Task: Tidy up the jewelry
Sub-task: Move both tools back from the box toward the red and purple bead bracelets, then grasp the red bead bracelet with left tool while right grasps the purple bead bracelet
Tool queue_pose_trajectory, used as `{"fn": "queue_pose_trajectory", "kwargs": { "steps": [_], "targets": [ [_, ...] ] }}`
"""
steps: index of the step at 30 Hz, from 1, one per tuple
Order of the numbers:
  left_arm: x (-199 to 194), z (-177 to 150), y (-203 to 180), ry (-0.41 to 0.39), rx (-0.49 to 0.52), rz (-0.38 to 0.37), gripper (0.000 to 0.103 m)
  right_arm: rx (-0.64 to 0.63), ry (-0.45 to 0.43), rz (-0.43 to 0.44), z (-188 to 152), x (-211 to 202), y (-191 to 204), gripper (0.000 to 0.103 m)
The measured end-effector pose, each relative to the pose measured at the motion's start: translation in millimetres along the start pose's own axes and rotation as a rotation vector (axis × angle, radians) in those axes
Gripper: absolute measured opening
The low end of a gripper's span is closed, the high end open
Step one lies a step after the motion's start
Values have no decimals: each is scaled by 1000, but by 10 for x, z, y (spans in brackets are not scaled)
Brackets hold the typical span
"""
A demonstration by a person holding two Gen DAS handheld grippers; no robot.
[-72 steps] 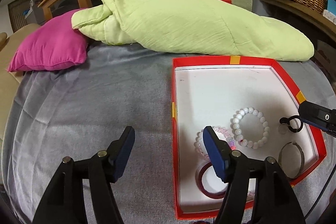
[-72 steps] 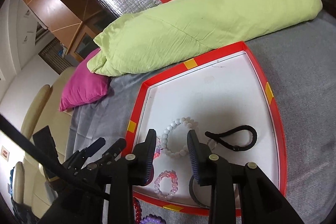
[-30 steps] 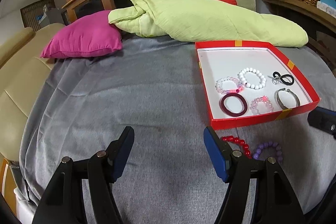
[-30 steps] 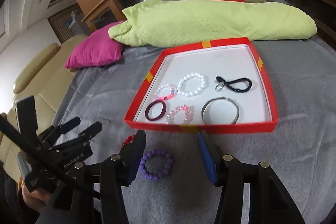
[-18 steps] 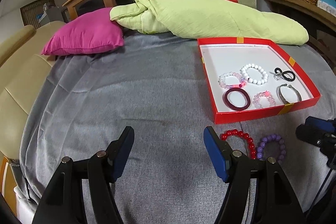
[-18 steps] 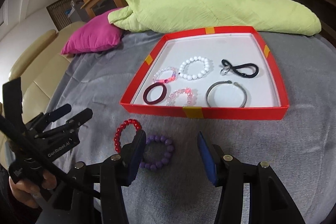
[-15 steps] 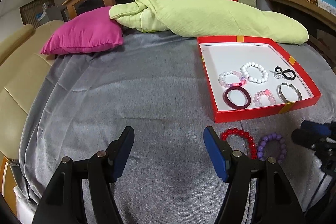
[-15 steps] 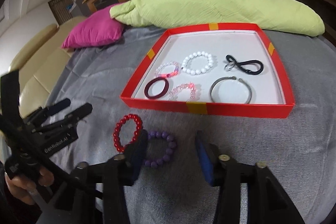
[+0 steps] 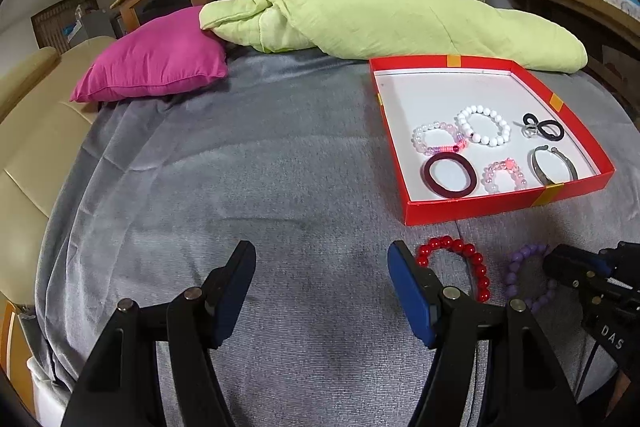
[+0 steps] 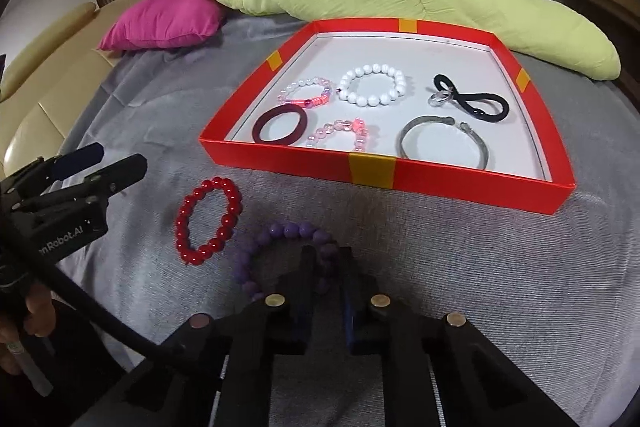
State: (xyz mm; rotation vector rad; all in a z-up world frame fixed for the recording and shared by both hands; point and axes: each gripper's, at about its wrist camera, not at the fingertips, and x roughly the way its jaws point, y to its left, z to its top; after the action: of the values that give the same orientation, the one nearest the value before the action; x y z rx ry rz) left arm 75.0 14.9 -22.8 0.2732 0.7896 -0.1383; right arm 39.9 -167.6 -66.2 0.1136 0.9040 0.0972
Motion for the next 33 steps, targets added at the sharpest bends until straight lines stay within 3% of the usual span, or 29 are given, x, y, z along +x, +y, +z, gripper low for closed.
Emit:
{"fn": "queue_pose_trajectory", "kwargs": {
  "steps": [11, 26, 33],
  "targets": [
    [39, -7, -74, 13, 16, -5, 69, 61, -18, -30, 12, -95, -283, 12],
    [94, -43, -188, 69, 6, -156, 69, 225, 9, 12, -8, -171, -775, 13],
    [105, -55, -229, 79, -6, -197, 69, 260, -1, 30, -46, -234, -912, 21]
  ]
}}
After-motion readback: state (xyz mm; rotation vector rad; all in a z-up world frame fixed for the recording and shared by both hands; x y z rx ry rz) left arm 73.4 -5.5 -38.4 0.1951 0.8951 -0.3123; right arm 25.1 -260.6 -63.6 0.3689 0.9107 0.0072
